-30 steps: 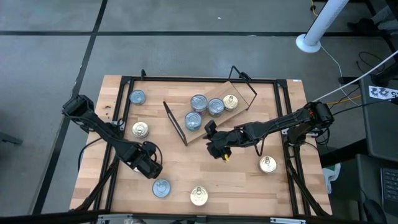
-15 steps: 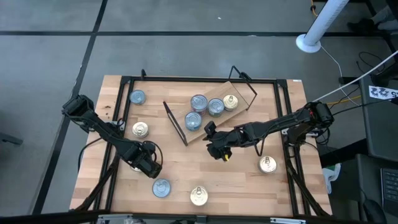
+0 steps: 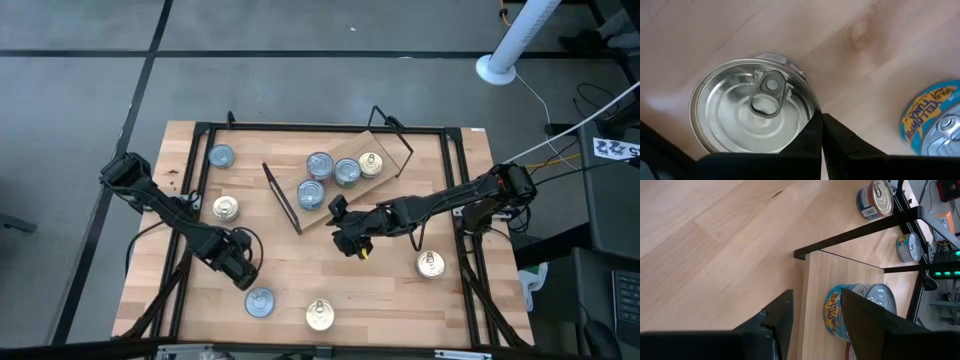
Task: Stack canned seafood by type on shelf
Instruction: Stack the blue and pink tuna can on the shelf on top of the other blue and pink tuna can
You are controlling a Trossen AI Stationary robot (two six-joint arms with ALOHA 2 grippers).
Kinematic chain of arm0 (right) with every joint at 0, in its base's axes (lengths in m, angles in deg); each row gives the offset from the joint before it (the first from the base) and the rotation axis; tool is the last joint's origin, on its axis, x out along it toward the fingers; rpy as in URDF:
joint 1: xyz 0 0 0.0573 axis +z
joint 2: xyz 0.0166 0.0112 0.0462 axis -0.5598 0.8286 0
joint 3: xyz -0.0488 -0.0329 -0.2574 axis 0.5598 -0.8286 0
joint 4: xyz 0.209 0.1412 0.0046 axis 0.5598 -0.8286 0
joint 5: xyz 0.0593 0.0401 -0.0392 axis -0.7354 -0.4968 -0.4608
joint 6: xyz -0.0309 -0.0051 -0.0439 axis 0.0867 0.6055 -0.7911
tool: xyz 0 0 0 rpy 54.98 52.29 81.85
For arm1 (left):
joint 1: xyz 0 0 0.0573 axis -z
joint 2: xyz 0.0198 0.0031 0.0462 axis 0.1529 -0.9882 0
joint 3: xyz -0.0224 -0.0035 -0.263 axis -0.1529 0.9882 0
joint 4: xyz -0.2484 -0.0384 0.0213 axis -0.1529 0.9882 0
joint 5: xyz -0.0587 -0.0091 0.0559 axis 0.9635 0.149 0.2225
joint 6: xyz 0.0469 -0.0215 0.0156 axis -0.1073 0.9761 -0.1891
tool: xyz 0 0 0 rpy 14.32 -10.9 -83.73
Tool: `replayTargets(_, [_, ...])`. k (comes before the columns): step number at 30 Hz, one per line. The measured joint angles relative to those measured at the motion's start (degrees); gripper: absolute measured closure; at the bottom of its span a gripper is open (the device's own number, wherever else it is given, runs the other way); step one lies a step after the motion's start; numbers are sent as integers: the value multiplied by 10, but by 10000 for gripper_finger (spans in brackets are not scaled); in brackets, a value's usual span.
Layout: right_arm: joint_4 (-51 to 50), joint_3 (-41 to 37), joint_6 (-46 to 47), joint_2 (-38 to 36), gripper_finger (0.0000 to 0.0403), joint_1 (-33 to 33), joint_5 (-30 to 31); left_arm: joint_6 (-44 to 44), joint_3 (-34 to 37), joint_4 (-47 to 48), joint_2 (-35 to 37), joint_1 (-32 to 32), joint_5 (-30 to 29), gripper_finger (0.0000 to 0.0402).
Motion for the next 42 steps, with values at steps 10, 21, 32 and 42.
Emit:
replayTargets(10, [5, 0, 0, 0, 240, 0, -63, -69, 1, -27, -1, 0, -9, 401])
replayTargets(21, [16, 0, 0, 0, 240, 0, -145, -70, 1, -67, -1, -10, -25, 401])
replayTargets(32, [18, 0, 0, 0, 240, 0, -145, -115, 2, -124, -1, -47, -49, 401])
replayTargets(42, [17, 0, 0, 0, 239, 0, -144, -161, -3, -167, -74, -68, -38, 401])
